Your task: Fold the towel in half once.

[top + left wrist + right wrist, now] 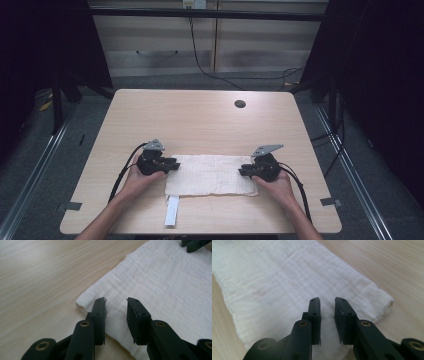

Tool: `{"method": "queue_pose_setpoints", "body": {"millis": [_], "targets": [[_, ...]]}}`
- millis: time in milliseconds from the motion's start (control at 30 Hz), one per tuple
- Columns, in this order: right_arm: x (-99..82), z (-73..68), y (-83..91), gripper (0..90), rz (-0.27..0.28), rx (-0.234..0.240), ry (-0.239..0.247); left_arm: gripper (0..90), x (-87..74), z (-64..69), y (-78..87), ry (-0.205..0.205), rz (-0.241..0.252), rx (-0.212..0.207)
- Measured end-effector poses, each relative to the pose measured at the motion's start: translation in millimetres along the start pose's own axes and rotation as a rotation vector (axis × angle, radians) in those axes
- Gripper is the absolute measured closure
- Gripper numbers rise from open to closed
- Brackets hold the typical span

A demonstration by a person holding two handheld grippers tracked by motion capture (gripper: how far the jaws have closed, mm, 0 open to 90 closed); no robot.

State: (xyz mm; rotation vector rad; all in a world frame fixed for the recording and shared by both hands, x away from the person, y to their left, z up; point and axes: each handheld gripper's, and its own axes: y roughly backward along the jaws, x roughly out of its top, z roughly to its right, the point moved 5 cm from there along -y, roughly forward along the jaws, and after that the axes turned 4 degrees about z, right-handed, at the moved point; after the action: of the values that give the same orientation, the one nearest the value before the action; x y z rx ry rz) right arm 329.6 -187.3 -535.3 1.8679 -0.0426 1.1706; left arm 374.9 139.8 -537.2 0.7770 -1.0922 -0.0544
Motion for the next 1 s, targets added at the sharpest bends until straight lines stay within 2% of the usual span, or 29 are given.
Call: {"method": "queue_pose_setpoints", "body": {"millis": [67,233,300,333,400,467,533,600,633,800,1000], "targets": [[-1.3,-4.6,0.8,75.1,-0.004,-0.003,0.019,68.1,-3.4,2.6,3.5,-0.004,-0.001,0.000],[-3.4,-19.3,4.2,74.8,-0.048,0.034,0.037,68.2,-8.1,6.5,8.9,-0.025,-0.004,0.005],[-1.2,-19.4,7.3,75.5,-0.036,0.041,0.036,68.2,-7.7,6.1,9.1,-0.036,-0.013,0.001],[1.6,-17.1,9.8,76.3,-0.008,0.053,0.030,69.3,-7.2,5.2,8.9,-0.039,-0.016,0.002],[7.8,-6.6,16.8,77.3,0.037,0.040,0.007,70.7,-6.5,3.8,8.5,-0.035,-0.019,-0.005],[12.8,7.7,20.9,77.3,0.055,-0.007,-0.009,70.8,-6.9,3.3,8.6,-0.033,-0.013,-0.011],[15.8,21.3,21.4,77.0,0.064,-0.030,-0.031,70.8,-7.2,3.4,8.9,-0.034,-0.013,-0.008],[17.5,30.5,18.4,76.2,0.079,-0.034,-0.060,70.8,-7.4,3.6,8.9,-0.033,-0.012,-0.006],[18.3,31.9,15.8,74.8,0.080,-0.026,-0.068,70.8,-7.4,3.8,8.9,-0.033,-0.011,-0.005],[19.1,32.3,3.1,71.4,0.050,-0.002,-0.044,71.0,-7.8,3.2,8.9,-0.035,-0.007,-0.009],[10.0,35.7,-1.2,69.3,0.007,-0.024,-0.042,71.1,-8.5,2.6,9.2,-0.031,0.000,-0.014]]}}
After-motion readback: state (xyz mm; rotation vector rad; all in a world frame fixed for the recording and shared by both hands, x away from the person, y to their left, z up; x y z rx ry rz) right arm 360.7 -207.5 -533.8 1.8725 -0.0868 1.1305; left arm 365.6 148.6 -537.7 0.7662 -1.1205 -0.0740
